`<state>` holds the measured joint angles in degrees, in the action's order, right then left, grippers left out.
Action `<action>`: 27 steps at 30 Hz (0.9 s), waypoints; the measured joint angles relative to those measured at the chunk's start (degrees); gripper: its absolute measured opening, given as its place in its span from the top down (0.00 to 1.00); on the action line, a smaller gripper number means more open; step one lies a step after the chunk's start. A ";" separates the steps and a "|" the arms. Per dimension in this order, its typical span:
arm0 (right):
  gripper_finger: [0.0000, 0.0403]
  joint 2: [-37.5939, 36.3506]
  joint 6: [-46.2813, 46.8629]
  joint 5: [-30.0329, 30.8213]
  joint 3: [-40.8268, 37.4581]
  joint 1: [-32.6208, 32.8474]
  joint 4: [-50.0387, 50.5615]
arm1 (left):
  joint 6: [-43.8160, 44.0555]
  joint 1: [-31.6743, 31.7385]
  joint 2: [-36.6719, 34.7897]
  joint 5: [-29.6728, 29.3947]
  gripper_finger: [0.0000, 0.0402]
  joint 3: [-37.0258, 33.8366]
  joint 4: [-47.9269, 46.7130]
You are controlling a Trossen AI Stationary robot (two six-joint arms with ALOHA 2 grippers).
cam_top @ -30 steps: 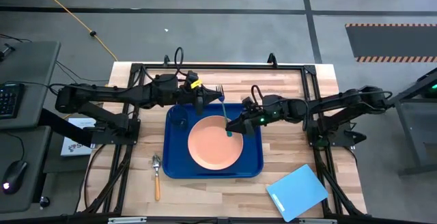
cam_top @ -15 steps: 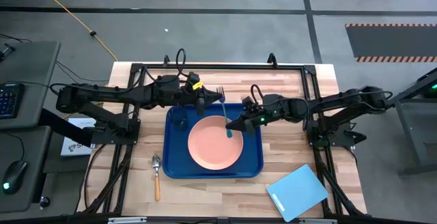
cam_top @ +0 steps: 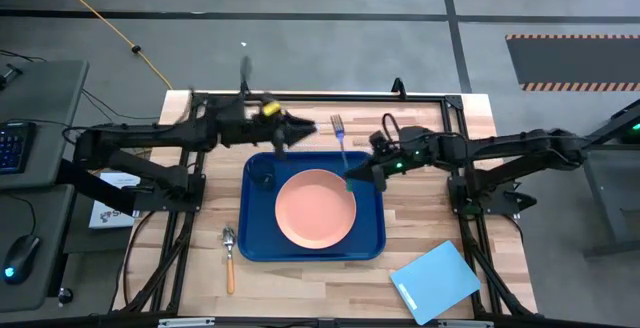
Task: Pick and place plate/cup/fork/spoon on tray
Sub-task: Put the blue fork on the blue serving tray to the right of the orange plate
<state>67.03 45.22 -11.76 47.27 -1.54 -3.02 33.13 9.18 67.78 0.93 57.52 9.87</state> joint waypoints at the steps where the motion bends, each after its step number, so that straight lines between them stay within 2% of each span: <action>1: 1.00 -1.24 -0.35 1.21 -0.09 -0.03 3.21 | -1.12 0.53 -1.50 0.11 0.60 0.04 -0.17; 4: 1.00 -4.75 0.38 5.29 -1.09 0.63 13.54 | -4.47 1.80 -6.32 -0.06 0.58 0.04 -1.40; 6: 1.00 -6.46 3.44 7.55 -3.31 2.17 16.40 | -5.90 2.38 -9.32 -0.43 0.57 0.04 -2.30; 9: 1.00 -8.38 11.47 9.84 -8.94 5.73 14.85 | -8.00 2.82 -12.91 -2.21 0.57 0.06 -2.61; 13: 1.00 -8.39 25.69 14.29 -18.36 11.80 7.96 | -9.81 2.83 -15.63 -4.09 0.57 0.07 -2.65; 16: 1.00 -6.72 35.61 18.63 -23.56 16.03 1.66 | -9.86 2.82 -16.15 -4.48 0.57 0.07 -2.78; 20: 1.00 -2.80 43.27 23.44 -24.85 19.72 -3.72 | -9.84 2.81 -15.96 -4.55 0.57 0.07 -3.39; 27: 1.00 7.77 47.81 22.37 -20.70 20.82 -4.83 | -9.65 2.81 -15.14 -4.59 0.57 0.04 -4.57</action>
<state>74.81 93.03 10.61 26.56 19.29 -7.85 23.48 11.99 52.64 -3.66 57.56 5.30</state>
